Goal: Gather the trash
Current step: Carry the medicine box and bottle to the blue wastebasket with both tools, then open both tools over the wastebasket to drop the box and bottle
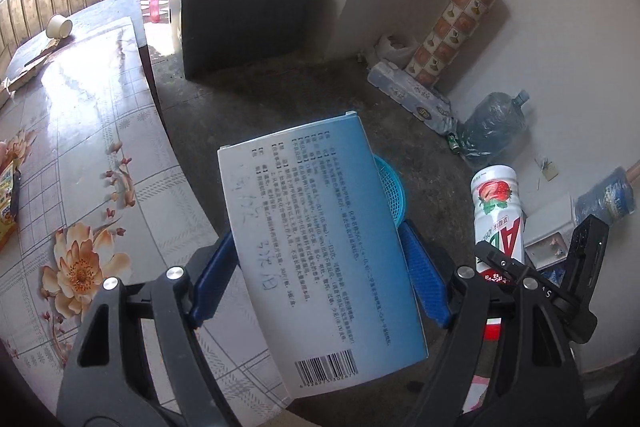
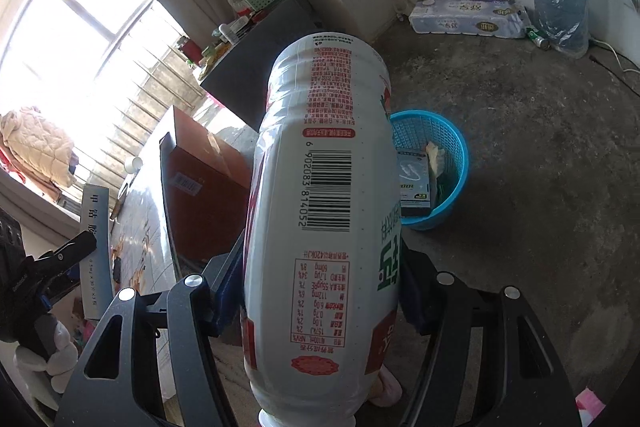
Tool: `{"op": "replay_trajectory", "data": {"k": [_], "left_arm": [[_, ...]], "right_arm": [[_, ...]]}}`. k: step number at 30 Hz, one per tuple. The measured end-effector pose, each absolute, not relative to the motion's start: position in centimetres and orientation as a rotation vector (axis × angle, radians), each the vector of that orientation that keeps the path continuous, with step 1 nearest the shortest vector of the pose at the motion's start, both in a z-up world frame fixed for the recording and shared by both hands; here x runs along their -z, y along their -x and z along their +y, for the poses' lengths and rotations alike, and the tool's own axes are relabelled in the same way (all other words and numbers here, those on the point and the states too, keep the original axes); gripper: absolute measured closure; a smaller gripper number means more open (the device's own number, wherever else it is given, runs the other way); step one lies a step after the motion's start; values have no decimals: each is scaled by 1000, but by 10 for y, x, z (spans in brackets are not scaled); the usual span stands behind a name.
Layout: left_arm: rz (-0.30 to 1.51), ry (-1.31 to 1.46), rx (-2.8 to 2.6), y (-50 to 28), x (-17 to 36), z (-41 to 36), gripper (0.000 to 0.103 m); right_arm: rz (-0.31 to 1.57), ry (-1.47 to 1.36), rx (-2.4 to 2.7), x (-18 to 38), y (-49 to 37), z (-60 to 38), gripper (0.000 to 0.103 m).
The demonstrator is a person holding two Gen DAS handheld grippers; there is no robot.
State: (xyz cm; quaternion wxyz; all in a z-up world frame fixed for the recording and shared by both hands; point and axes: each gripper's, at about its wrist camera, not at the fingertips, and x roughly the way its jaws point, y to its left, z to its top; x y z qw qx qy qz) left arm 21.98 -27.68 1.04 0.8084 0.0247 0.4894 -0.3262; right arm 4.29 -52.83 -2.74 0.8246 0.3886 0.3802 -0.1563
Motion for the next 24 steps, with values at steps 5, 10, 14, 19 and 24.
{"op": "replay_trajectory", "data": {"k": [5,10,14,19,24], "left_arm": [[1168,-156,742,-255,38,-362,28],[1258,-209,749,-290,92,-435,28],[1301,-194,758,-322,133,-487,17],[1376,-180,714,-341,192,-520,17],[1375,-153,735,-340,196,-505,17]], "right_arm": [[853,-954,344,90,-62,-567,40],[915,-1012,351,148,-109,-603,40],[928,-1040,302,202,-166,-641,39],[1005,-1117,429,294,-197,-678,33],[1007,-1077,465,302,-192,-683,33]]}}
